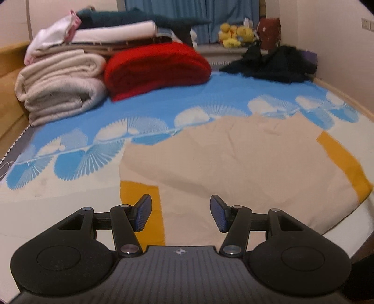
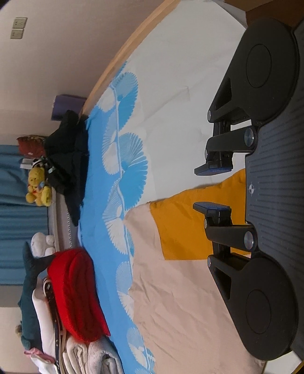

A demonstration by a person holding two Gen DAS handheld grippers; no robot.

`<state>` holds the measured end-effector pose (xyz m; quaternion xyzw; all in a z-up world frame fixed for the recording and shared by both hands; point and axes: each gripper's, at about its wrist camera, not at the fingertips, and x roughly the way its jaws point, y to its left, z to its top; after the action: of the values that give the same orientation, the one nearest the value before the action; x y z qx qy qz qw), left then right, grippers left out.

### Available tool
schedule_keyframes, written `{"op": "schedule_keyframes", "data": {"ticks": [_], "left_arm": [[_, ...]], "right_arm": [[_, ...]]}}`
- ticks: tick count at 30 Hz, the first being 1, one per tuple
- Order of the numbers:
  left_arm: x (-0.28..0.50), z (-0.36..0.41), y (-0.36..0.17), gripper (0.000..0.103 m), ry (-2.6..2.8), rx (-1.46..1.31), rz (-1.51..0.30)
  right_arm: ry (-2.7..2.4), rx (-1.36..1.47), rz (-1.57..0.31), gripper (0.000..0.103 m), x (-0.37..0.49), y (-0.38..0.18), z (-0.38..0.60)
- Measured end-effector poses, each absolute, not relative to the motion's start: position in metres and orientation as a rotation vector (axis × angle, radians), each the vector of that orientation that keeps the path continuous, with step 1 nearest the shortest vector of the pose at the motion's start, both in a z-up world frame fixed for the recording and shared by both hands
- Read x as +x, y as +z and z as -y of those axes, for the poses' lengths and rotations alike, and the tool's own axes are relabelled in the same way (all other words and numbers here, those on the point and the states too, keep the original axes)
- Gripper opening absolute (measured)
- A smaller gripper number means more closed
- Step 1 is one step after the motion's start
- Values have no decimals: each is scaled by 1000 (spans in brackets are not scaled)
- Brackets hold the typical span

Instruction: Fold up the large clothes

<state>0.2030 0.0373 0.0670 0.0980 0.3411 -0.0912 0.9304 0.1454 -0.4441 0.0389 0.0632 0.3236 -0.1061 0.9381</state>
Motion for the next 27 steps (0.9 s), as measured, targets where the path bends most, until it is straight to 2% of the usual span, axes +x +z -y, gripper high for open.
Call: {"op": "schedule_keyframes", "data": {"ticks": [6, 12, 18, 27], "left_arm": [[157, -29, 64, 61, -199, 181, -625], [126, -36, 37, 61, -203, 175, -672], [129, -54, 34, 61, -196, 127, -688], [138, -52, 24, 61, -205, 73, -747]], "right_arm": [[-220, 156, -636, 25, 133, 46, 437], [-200, 200, -559, 25, 112, 59, 421], [-164, 277, -508, 25, 92, 64, 391], [-126, 163, -572, 25, 102, 53, 338]]}}
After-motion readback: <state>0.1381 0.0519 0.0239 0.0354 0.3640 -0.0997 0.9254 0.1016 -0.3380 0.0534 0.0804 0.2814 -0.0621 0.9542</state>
